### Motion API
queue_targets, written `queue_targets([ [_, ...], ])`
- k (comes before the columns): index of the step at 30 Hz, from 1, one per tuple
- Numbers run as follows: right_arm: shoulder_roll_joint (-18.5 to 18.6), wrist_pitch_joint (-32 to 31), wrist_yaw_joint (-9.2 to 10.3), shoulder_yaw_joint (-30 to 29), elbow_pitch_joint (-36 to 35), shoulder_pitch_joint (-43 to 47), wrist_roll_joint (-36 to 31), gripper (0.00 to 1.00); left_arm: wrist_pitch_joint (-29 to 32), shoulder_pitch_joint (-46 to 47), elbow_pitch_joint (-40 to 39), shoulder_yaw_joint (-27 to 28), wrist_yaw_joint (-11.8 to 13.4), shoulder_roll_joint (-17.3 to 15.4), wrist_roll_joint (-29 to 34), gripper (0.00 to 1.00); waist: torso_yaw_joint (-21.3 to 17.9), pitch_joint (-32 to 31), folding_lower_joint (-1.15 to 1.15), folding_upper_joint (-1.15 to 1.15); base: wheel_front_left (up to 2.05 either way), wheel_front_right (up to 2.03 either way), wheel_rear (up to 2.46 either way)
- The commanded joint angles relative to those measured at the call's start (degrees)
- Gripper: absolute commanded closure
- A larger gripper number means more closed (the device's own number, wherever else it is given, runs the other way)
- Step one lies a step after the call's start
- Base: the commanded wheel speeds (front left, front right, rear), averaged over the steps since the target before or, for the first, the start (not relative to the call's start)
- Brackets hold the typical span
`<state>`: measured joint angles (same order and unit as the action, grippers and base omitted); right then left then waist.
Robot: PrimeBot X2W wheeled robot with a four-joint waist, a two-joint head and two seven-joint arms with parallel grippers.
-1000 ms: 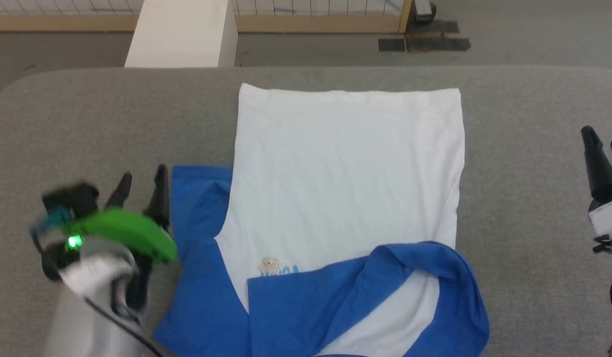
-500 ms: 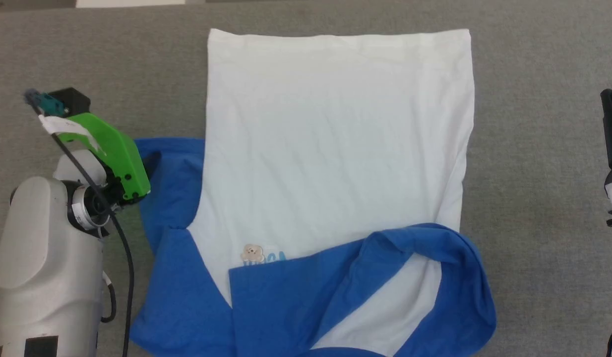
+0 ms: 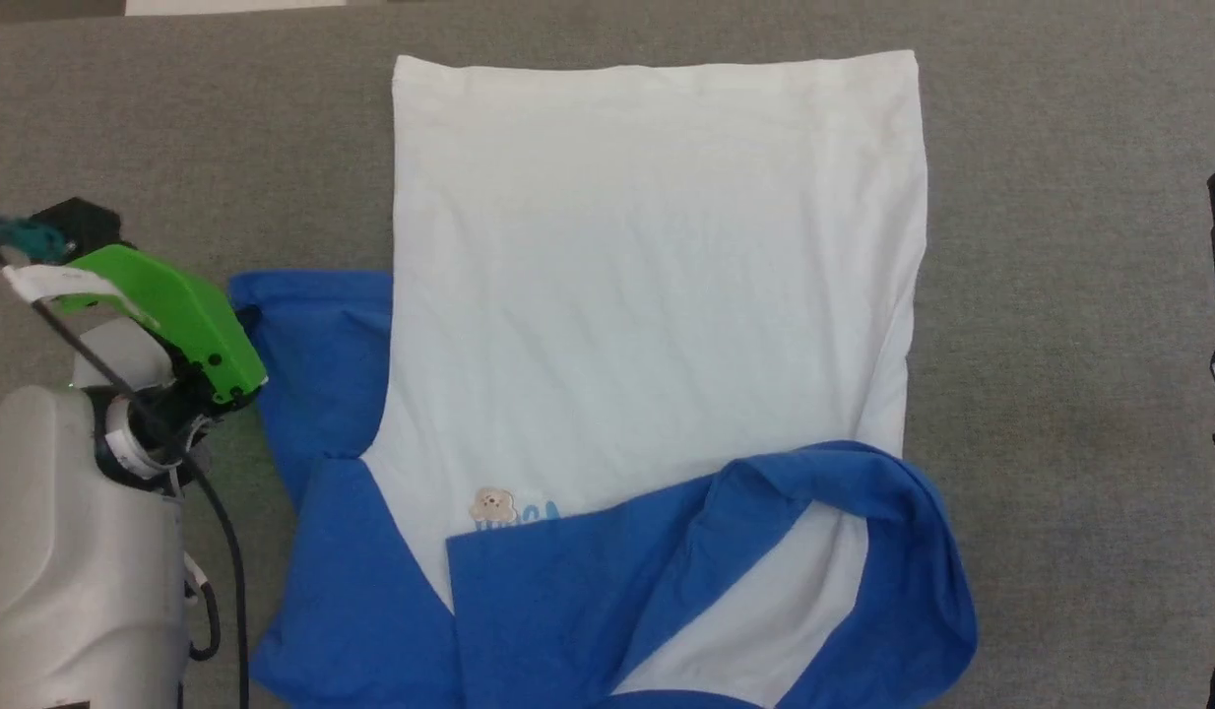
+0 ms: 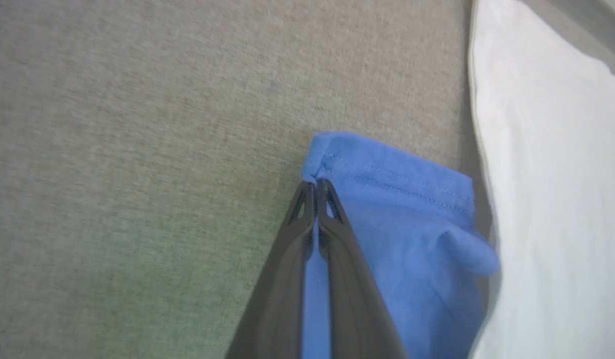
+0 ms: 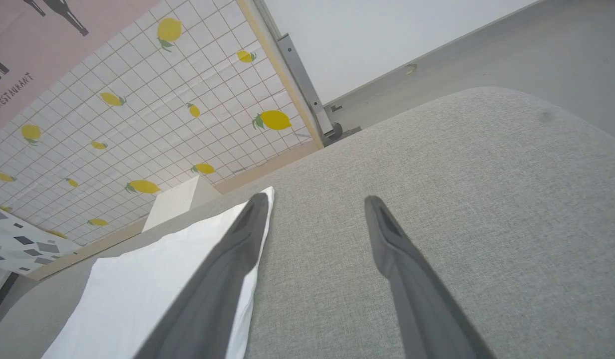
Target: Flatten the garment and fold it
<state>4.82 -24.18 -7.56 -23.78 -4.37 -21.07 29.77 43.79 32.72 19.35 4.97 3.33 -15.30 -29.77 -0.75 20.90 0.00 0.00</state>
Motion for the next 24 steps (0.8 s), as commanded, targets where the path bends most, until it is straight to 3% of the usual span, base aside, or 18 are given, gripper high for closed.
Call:
queue_targets([
  [1, -0.08, 0.35, 0.08, 0.04, 0.33, 0.22, -0.24, 0.0, -1.83, -0.75, -0.57, 1.83, 0.7, 0.16, -1.37, 1.0, 1.32, -1.63, 0.0, 0.0, 0.0, 0.0, 0.0],
  [8, -0.64, 0.8, 0.08, -0.19, 1.88, 2.12, -0.87, 0.0, -10.06, -2.14, -4.88, 10.73, 4.14, 1.65, -5.86, 1.0, 4.21, -6.37, 0.0, 0.0, 0.0, 0.0, 0.0],
  [13, -1.0, 1.1, 0.08, -0.61, 2.96, 3.62, -1.39, 0.0, -12.69, -1.94, -9.55, 11.92, 4.65, 2.27, -6.26, 1.0, 5.99, -9.37, 0.0, 0.0, 0.0, 0.0, 0.0],
  [20, -1.54, 1.33, 0.08, -0.49, 3.83, 5.24, -1.56, 0.0, -15.01, 1.69, -11.85, 10.59, 0.65, 0.07, -6.28, 1.0, 6.56, -12.37, 0.0, 0.0, 0.0, 0.0, 0.0],
  [24, -1.69, 1.47, 0.08, -0.92, 4.31, 6.2, -1.49, 0.0, -13.61, 2.67, -15.41, 6.05, -1.6, 1.83, -6.26, 1.0, 6.55, -13.4, 0.0, 0.0, 0.0, 0.0, 0.0],
])
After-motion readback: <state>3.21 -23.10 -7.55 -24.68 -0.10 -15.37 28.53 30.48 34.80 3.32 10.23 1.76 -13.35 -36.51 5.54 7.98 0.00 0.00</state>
